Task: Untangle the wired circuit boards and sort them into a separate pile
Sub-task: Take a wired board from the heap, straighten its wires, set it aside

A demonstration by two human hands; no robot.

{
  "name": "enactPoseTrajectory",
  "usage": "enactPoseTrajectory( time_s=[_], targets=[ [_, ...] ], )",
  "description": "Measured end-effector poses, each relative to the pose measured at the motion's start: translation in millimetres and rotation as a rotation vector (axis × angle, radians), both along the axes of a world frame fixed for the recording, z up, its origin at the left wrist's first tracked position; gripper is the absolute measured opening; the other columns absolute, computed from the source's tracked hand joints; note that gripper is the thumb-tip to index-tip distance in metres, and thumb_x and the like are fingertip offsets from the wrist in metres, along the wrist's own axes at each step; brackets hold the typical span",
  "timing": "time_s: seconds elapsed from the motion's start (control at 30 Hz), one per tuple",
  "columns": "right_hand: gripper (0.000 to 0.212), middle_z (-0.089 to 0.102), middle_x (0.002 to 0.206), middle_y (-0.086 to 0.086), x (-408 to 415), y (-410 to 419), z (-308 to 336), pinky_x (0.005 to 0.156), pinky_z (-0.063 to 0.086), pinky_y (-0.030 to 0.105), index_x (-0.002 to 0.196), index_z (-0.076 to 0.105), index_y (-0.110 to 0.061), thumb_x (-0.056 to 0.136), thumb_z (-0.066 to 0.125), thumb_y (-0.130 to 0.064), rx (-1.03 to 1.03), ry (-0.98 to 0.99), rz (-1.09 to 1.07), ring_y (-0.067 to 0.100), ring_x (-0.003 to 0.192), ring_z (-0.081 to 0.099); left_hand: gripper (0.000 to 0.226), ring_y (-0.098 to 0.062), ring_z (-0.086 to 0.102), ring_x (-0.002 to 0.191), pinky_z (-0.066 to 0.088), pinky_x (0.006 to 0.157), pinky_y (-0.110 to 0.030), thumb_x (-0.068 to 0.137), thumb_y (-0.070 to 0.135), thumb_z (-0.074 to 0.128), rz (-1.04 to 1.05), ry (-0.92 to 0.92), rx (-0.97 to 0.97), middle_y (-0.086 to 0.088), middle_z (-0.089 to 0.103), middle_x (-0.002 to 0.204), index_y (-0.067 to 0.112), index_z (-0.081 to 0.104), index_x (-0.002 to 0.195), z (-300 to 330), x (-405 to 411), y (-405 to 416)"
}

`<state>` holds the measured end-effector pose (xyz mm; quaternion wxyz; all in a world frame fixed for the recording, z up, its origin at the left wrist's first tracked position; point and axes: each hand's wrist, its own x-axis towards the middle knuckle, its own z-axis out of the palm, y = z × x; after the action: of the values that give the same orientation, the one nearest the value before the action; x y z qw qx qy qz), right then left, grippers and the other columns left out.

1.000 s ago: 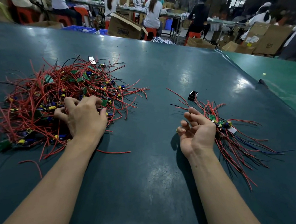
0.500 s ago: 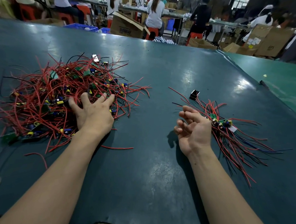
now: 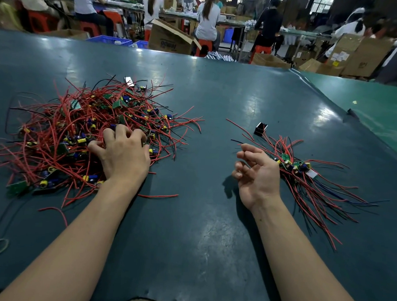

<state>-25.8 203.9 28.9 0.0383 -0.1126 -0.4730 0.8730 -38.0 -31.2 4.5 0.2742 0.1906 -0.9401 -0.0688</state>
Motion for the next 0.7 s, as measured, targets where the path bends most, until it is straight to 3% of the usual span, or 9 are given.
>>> enactPoseTrajectory(
  time_s=[0.17, 0.27, 0.53, 0.63, 0.7],
  targets=[
    [0.019, 0.061, 0.063, 0.000, -0.2, 1.4, -0.2, 0.041, 0.032, 0.019, 0.087, 0.062, -0.009, 0.087, 0.045, 0.000, -0.011, -0.005, 0.002, 0.011, 0.045, 0.047, 0.011, -0.030, 0.038, 0.114, 0.021, 0.103, -0.063, 0.087, 0.026, 0.067, 0.031, 0.013, 0.022, -0.005, 0.063, 0.110, 0.027, 0.068, 0.098, -2.6, 7.8, 7.1],
    [0.019, 0.061, 0.062, -0.001, -0.7, 2.0, -0.1, 0.041, 0.032, 0.019, 0.086, 0.063, -0.010, 0.087, 0.046, -0.001, -0.018, -0.009, -0.001, 0.011, 0.045, 0.047, 0.007, -0.029, 0.037, 0.109, 0.023, 0.099, -0.061, 0.086, 0.024, 0.069, 0.006, 0.146, 0.051, -0.002, 0.068, 0.101, 0.025, 0.069, 0.093, 0.4, 13.1, 4.8],
    [0.020, 0.061, 0.062, 0.000, -2.2, 4.0, -2.1, 0.042, 0.034, 0.020, 0.087, 0.063, -0.009, 0.087, 0.045, 0.000, -0.034, -0.006, 0.007, 0.011, 0.045, 0.047, 0.032, -0.026, 0.043, 0.100, 0.021, 0.083, -0.038, 0.083, 0.043, 0.066, 0.014, 0.590, 0.216, 0.003, 0.067, 0.094, 0.023, 0.055, 0.105, 10.8, 24.1, 1.2],
    [0.020, 0.061, 0.062, 0.000, -2.4, 4.6, -3.8, 0.042, 0.034, 0.020, 0.085, 0.063, -0.009, 0.087, 0.045, 0.000, -0.036, -0.015, 0.012, 0.012, 0.045, 0.047, 0.030, -0.027, 0.045, 0.101, 0.022, 0.089, -0.031, 0.085, 0.034, 0.070, -0.075, 0.723, 0.156, 0.003, 0.069, 0.096, 0.017, 0.060, 0.108, 14.6, 27.8, 2.5],
    [0.021, 0.061, 0.062, 0.001, -2.2, 4.8, -3.8, 0.042, 0.034, 0.020, 0.085, 0.063, -0.009, 0.087, 0.045, 0.000, -0.038, -0.018, 0.023, 0.012, 0.046, 0.048, 0.023, -0.031, 0.048, 0.098, 0.023, 0.092, -0.019, 0.086, 0.020, 0.070, -0.207, 0.842, 0.073, -0.002, 0.070, 0.097, 0.012, 0.063, 0.107, 18.1, 31.8, 6.7]
  ],
)
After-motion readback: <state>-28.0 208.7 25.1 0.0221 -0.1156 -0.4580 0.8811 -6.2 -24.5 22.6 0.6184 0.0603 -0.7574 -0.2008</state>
